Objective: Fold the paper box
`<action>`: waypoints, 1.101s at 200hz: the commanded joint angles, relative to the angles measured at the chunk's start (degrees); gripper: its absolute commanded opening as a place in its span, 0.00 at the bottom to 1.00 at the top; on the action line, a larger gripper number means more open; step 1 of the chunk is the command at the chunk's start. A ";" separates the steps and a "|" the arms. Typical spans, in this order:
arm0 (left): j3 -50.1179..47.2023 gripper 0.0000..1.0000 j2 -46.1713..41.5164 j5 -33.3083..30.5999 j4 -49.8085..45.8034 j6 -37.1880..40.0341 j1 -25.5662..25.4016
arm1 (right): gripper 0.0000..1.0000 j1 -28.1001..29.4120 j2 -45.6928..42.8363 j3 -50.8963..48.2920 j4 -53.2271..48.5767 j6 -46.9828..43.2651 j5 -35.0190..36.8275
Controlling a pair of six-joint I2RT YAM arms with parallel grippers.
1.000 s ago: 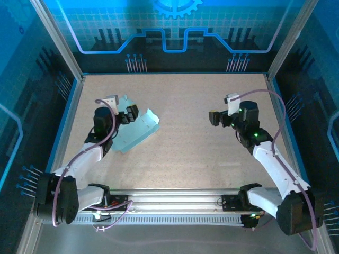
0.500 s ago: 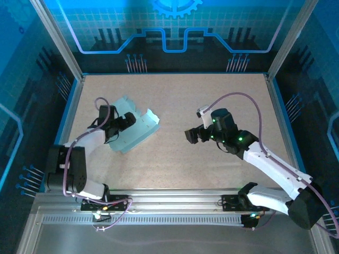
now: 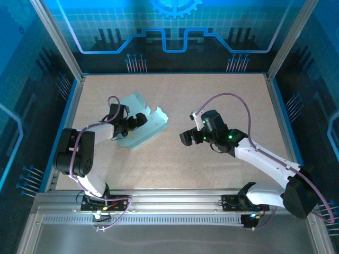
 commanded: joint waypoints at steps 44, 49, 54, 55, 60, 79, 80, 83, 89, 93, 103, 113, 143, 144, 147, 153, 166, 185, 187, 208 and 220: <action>2.47 0.99 5.87 4.03 -7.20 4.61 -8.50 | 1.00 -5.15 6.00 0.96 4.36 2.89 -7.95; 2.56 0.99 5.89 4.04 -6.93 4.74 -9.02 | 0.99 -5.70 7.17 1.25 4.48 2.74 -9.03; 2.64 0.99 6.03 4.08 -6.67 4.84 -9.40 | 0.98 -6.32 8.35 1.32 4.50 2.74 -10.25; 2.65 0.99 6.00 4.10 -6.65 4.84 -9.49 | 0.98 -6.44 8.61 2.13 4.50 2.70 -10.48; 2.65 0.99 6.09 4.13 -6.27 5.08 -9.84 | 0.96 -7.05 9.96 3.58 4.42 2.73 -11.51; 3.07 0.99 6.16 4.38 -6.38 5.61 -10.82 | 0.90 -8.95 15.57 7.27 2.97 2.81 -13.65; 3.08 0.99 6.20 4.43 -6.37 5.63 -10.86 | 0.90 -8.98 15.86 7.51 2.86 2.82 -13.63; 3.13 0.99 6.21 4.48 -6.42 5.71 -10.97 | 0.89 -9.18 16.80 8.18 2.42 2.83 -13.57; 3.32 0.99 6.19 4.39 -6.61 5.89 -11.19 | 0.85 -9.43 18.73 9.83 1.45 2.91 -13.52; 3.27 0.99 6.22 4.32 -6.72 5.90 -11.30 | 0.83 -9.52 20.06 10.87 0.72 2.92 -13.44; 3.35 0.99 6.19 4.39 -6.96 6.00 -11.51 | 0.76 -9.55 23.33 13.72 -0.93 2.85 -13.07; 3.32 0.99 6.28 4.31 -7.07 6.15 -11.65 | 0.72 -9.56 26.50 16.60 -2.39 3.17 -12.43; 3.09 0.99 6.18 4.60 -6.83 5.91 -11.88 | 0.59 -8.71 34.98 24.60 -6.52 3.48 -8.97; 3.09 0.99 6.16 4.58 -6.82 5.86 -11.87 | 0.59 -8.69 35.24 24.88 -6.64 3.42 -8.79; 3.09 0.99 6.20 4.57 -6.84 5.94 -11.98 | 0.58 -8.59 36.02 25.58 -7.06 3.37 -8.52; 3.09 0.99 6.12 4.65 -6.81 5.86 -12.10 | 0.57 -8.34 37.41 27.11 -7.99 3.24 -7.77; 3.18 0.99 5.97 4.74 -7.00 5.91 -12.15 | 0.54 -7.75 40.35 29.97 -9.33 2.79 -6.50; 3.09 0.99 5.39 4.74 -6.81 6.06 -12.28 | 0.49 -7.44 44.24 33.52 -11.17 2.90 -5.18; 3.09 0.99 5.41 4.74 -6.76 6.12 -12.30 | 0.49 -7.48 44.58 33.82 -11.28 2.92 -5.22; 3.09 0.99 5.11 4.74 -6.74 6.07 -12.48 | 0.44 -7.34 47.39 36.07 -11.50 3.55 -5.15; 3.03 0.99 4.74 4.74 -6.77 5.90 -12.58 | 0.39 -7.35 48.37 36.78 -11.57 4.17 -5.15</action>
